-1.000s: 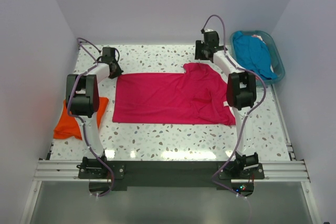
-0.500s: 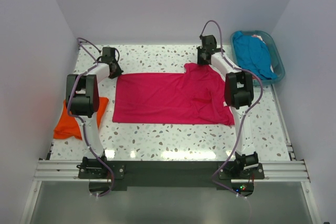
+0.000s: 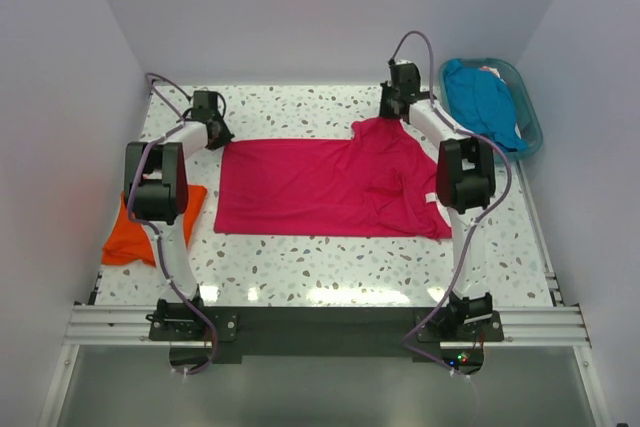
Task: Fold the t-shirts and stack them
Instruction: Fold the tshirt
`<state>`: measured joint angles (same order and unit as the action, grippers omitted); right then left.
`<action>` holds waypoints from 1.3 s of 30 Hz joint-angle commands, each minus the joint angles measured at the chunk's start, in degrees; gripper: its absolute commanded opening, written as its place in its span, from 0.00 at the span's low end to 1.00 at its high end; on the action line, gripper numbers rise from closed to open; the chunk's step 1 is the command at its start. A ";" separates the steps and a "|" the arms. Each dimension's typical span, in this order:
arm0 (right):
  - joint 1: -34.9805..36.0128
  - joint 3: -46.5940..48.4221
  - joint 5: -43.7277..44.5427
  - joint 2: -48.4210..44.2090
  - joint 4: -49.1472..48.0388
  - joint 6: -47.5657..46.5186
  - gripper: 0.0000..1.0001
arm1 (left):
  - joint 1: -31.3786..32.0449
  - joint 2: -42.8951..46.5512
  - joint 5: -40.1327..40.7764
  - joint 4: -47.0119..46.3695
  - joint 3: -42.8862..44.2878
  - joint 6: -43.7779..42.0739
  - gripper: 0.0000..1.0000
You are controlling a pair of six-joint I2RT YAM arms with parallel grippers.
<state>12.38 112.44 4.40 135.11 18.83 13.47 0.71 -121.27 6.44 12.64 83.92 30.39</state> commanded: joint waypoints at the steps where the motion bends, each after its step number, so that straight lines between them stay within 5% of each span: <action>1: -1.13 -2.22 -0.89 -9.50 -7.04 2.25 0.00 | -0.71 4.90 -1.07 -4.90 -1.56 -0.25 0.00; 17: -1.31 -23.14 0.52 -25.06 -12.15 4.45 0.00 | -4.23 12.02 -8.89 -10.62 -10.70 5.20 0.00; 39: -1.31 -58.64 2.63 -59.51 -11.89 14.30 0.00 | -4.40 33.10 -10.13 -11.67 -32.05 11.97 0.00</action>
<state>11.18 56.49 6.55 79.68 9.30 25.26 -3.31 -92.44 -3.64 3.60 54.39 40.49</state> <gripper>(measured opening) 0.014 0.054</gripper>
